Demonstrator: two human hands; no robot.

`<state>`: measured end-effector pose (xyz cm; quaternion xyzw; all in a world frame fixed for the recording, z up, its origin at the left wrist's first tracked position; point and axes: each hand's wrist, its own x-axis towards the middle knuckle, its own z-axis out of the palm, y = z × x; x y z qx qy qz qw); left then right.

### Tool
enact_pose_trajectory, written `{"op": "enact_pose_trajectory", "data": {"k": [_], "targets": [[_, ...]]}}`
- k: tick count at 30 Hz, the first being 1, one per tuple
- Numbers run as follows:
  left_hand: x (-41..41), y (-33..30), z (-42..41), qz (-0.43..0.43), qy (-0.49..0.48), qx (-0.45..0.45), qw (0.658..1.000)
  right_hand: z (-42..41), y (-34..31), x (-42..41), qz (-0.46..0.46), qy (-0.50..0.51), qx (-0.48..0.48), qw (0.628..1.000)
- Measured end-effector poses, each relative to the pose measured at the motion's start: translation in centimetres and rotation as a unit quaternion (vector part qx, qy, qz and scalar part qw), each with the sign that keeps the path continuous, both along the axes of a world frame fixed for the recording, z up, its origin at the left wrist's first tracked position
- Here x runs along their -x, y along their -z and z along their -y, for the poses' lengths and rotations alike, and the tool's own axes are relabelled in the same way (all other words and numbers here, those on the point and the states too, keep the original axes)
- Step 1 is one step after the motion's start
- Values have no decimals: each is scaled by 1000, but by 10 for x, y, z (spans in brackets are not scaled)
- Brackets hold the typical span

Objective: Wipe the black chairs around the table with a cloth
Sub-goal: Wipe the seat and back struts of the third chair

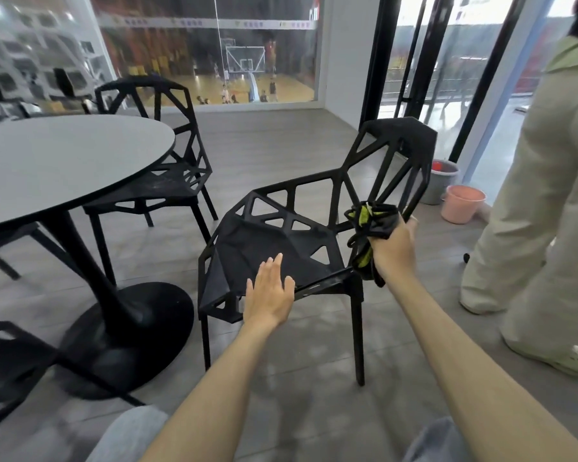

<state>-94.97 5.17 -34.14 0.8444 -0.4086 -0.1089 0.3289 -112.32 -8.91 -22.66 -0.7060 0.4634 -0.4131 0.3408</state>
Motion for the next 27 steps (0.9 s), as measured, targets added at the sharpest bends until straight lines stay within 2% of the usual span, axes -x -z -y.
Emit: {"op": "enact_pose_trajectory", "data": {"k": [5,12,15,18,24,27], "targets": [[-22,0,-18,-3,-10,-4,1000,-10,6,-22,-1,-18,1,1000],[-61,-5,-46,-10,-39,-61,997,-37,20,-55,12,-76,17,997],[-64,-13,-66,-42,-60,-93,993,-45,21,-58,-1,-114,-6,993],[-53,-29,-88,-55,-58,-108,991,-56,11,-47,33,-133,-34,990],[-33,-80,-151,22,-52,-49,997,-124,6,-13,27,-97,29,994],[-26,-98,-180,52,-59,-29,996,-156,3,-1,10,-114,11,993]]}}
